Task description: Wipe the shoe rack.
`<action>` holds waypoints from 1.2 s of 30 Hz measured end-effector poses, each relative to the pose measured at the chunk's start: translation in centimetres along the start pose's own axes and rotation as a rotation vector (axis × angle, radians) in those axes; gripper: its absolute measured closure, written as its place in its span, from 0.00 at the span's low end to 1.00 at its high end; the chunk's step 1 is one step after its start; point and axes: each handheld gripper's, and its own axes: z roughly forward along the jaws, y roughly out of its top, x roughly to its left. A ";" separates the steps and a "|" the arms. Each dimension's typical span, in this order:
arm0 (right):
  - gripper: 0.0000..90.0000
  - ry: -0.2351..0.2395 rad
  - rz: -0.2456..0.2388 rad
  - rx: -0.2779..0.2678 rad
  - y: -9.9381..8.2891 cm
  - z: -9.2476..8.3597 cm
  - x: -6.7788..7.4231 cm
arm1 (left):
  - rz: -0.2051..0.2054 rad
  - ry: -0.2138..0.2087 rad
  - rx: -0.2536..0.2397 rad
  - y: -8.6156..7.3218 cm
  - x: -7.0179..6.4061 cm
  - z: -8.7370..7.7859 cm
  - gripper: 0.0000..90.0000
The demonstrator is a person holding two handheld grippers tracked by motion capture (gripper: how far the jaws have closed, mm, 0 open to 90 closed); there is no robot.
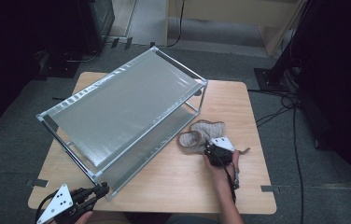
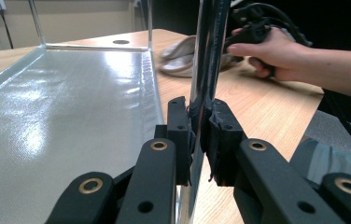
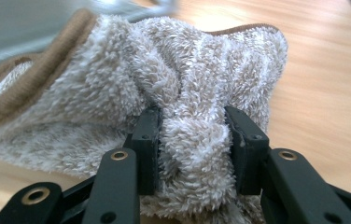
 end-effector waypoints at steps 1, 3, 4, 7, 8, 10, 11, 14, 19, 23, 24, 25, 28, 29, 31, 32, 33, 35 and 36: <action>0.68 0.000 0.000 0.000 0.0 0.0 0.0 | 0.000 0.002 0.001 0.0 -0.1 0.1 0.90; 0.68 -0.027 0.020 0.003 -0.6 -0.7 -1.6 | 0.006 0.004 0.002 0.1 -0.3 0.2 0.90; 0.68 -0.052 0.057 0.006 -0.8 -1.1 -3.2 | 0.008 0.002 0.004 0.1 -0.3 0.3 0.91; 0.63 -0.048 0.082 -0.009 -1.0 -1.4 -4.4 | 0.013 -0.002 0.001 0.1 -0.6 0.7 0.91; 0.50 0.019 0.087 -0.068 -1.1 -1.8 -5.1 | 0.016 -0.007 0.002 0.2 -0.8 0.9 0.91; 0.37 0.047 0.087 -0.104 -0.9 -2.3 -5.1 | 0.014 -0.016 0.001 0.2 -1.0 1.2 0.91; 0.37 0.047 0.087 -0.104 -0.9 -2.3 -5.1 | 0.014 -0.016 0.001 0.2 -1.0 1.2 0.91; 0.27 0.100 0.069 -0.172 -0.3 -4.4 -3.6 | 0.021 -0.030 0.001 0.4 -1.3 2.0 0.90; 0.28 0.184 0.016 -0.200 -0.3 -6.5 -1.1 | 0.027 -0.056 0.007 0.5 -1.7 2.6 0.90; 0.29 0.276 -0.017 -0.178 -1.2 -7.5 1.6 | 0.040 -0.087 0.015 0.7 -1.9 3.2 0.90; 0.30 0.304 -0.055 -0.163 -1.8 -7.8 3.2 | 0.044 -0.105 0.015 0.7 -1.9 3.3 0.87; 0.30 0.304 -0.055 -0.163 -1.8 -7.8 3.2 | 0.044 -0.105 0.015 0.7 -1.9 3.3 0.83; 0.30 0.403 -0.102 -0.164 -3.0 -8.0 5.9 | 0.103 -0.148 0.011 0.7 -2.0 2.9 0.67; 0.30 0.403 -0.102 -0.164 -3.0 -8.0 5.9 | 0.103 -0.148 0.011 0.7 -2.0 2.9 0.63; 0.30 0.447 -0.136 -0.165 -3.5 -8.1 7.3 | 0.125 -0.167 0.004 0.8 -1.8 2.4 0.59; 0.29 0.490 -0.161 -0.166 -3.8 -8.1 8.5 | 0.118 -0.174 -0.001 0.8 -1.6 2.1 0.54; 0.29 0.490 -0.161 -0.166 -3.8 -8.1 8.5 | 0.112 -0.175 -0.012 0.9 -1.3 1.9 0.54; 0.29 0.508 -0.186 -0.155 -4.0 -8.3 9.7 | 0.084 -0.181 -0.036 1.0 -0.6 1.4 0.48; 0.29 0.527 -0.195 -0.157 -4.1 -8.5 10.7 | 0.071 -0.182 -0.043 1.0 -0.3 1.1 0.48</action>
